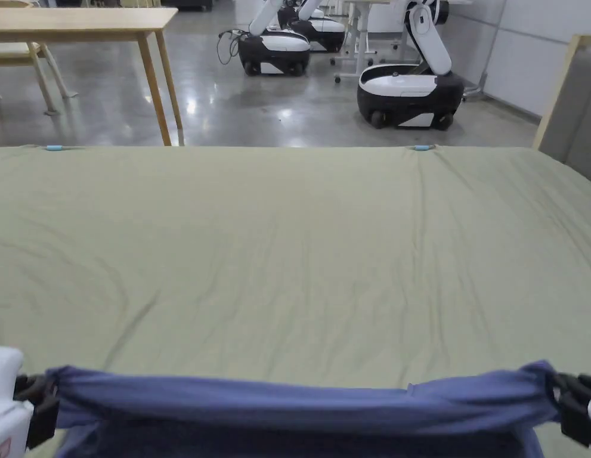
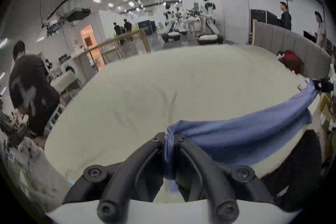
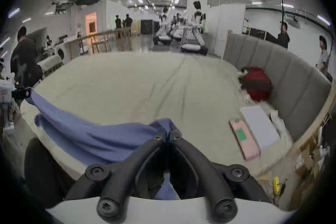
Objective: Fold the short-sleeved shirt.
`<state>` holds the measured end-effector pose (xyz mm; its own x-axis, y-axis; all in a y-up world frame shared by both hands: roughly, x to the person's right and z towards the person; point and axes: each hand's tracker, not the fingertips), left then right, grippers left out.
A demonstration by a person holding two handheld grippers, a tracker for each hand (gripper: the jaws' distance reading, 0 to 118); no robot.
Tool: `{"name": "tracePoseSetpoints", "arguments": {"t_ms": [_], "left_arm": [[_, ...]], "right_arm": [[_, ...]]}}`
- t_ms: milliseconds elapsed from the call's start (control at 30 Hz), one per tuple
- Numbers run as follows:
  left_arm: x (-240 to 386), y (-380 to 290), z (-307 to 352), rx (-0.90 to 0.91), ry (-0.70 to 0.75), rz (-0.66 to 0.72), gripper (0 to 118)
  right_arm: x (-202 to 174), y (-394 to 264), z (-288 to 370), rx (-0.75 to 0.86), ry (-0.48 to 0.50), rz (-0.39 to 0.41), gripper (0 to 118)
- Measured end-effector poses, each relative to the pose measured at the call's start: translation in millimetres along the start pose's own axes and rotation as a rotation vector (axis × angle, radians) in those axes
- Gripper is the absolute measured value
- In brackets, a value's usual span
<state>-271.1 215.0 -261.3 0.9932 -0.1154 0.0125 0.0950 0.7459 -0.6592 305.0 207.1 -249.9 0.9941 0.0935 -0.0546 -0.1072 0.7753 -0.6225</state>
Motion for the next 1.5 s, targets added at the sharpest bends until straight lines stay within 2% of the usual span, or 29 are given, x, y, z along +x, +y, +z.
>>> {"name": "tracePoseSetpoints", "arguments": {"t_ms": [100,167,200,233,267,300,333,367,400,433,533,633,667,700,733,767,800,833,900,1033,1133,1233,1267,1300,1333,1367,1400,1433,1500], "left_arm": [[4.0,-29.0,-16.0,-0.081,0.044,0.002,8],[7.0,-36.8,-20.6,-0.061,0.037,0.005,8],[13.3,-34.8,-17.0,-0.053,0.048,0.012,11],[16.3,-32.1,-13.1,-0.038,0.061,0.017,24],[19.2,-27.2,-6.9,0.004,0.077,0.027,64],[22.7,-21.0,-1.1,0.045,0.086,0.034,96],[30.3,-13.4,7.9,0.082,0.076,0.042,111],[38.9,-3.9,13.9,0.125,0.076,0.047,114],[49.4,7.9,18.1,0.160,0.062,0.057,114],[59.0,17.4,19.2,0.183,0.042,0.065,114],[90.9,41.6,18.7,0.294,-0.063,0.106,114],[114.4,47.7,2.2,0.382,-0.001,0.050,113],[120.6,48.3,-2.8,0.386,0.022,0.051,108],[124.1,49.7,-6.5,0.358,-0.002,0.062,97],[124.0,46.0,-12.6,0.331,-0.030,0.078,73],[126.2,43.6,-14.6,0.324,-0.042,0.080,11],[128.4,41.2,-16.1,0.326,-0.038,0.072,0],[130.9,40.0,-18.6,0.309,-0.032,0.057,0],[127.7,41.6,-16.3,0.317,-0.042,0.046,0],[114.3,38.3,-13.0,0.303,-0.038,0.056,0],[89.7,33.6,-3.7,0.297,-0.056,0.112,0],[44.3,21.3,1.6,0.251,-0.106,0.233,0],[29.7,12.1,4.3,0.235,-0.127,0.275,6],[11.5,3.8,5.7,0.227,-0.151,0.317,17],[-3.7,-3.7,6.7,0.217,-0.165,0.358,41],[-20.9,-13.1,5.8,0.202,-0.168,0.411,89],[-38.2,-27.5,-2.0,0.165,-0.180,0.473,112],[-51.9,-38.5,-4.4,0.161,-0.196,0.541,118],[-78.8,-61.5,-14.0,0.118,-0.258,0.685,118]], "right_arm": [[-7.5,-37.9,-26.2,-0.091,-0.021,0.011,4],[-7.0,-47.6,-37.1,-0.110,-0.019,-0.024,4],[-6.6,-47.0,-35.9,-0.108,-0.014,-0.042,4],[-7.2,-43.2,-31.0,-0.092,-0.013,-0.051,6],[-8.9,-37.4,-24.0,-0.065,-0.007,-0.056,21],[-10.8,-27.3,-15.6,-0.018,-0.004,-0.059,45],[-15.3,-18.0,-9.6,0.016,0.007,-0.055,76],[-21.7,-6.8,-5.6,0.045,0.029,-0.048,103],[-31.2,5.7,-2.5,0.077,0.057,-0.042,110],[-39.5,16.1,0.6,0.120,0.076,-0.044,111],[-75.7,42.8,-2.1,0.238,0.102,-0.031,111],[-106.6,50.5,-11.8,0.346,0.085,-0.036,111],[-115.1,48.9,-17.5,0.373,0.041,-0.032,105],[-122.1,47.7,-20.6,0.364,0.021,-0.036,88],[-126.0,46.5,-22.4,0.366,0.027,-0.049,54],[-129.5,44.5,-22.3,0.385,0.031,-0.072,9],[-134.2,43.9,-23.2,0.385,0.019,-0.077,6],[-136.8,43.6,-23.3,0.382,-0.006,-0.080,6],[-137.7,42.8,-20.3,0.393,0.058,-0.094,6],[-143.5,47.1,-12.7,0.405,0.051,-0.063,6],[-144.9,49.6,-10.1,0.405,0.062,-0.064,6],[-145.8,48.4,-6.3,0.399,0.073,-0.068,6],[-147.3,47.1,-5.3,0.396,0.075,-0.067,6],[-149.3,45.3,-4.5,0.396,0.074,-0.066,6],[-150.6,44.2,-4.1,0.394,0.073,-0.067,6],[-151.9,42.8,-3.7,0.390,0.076,-0.071,6],[-152.7,40.7,-4.8,0.380,0.092,-0.087,6],[-153.5,38.0,-6.7,0.371,0.113,-0.117,6],[-159.0,32.2,-10.5,0.357,0.117,-0.134,6]]}}
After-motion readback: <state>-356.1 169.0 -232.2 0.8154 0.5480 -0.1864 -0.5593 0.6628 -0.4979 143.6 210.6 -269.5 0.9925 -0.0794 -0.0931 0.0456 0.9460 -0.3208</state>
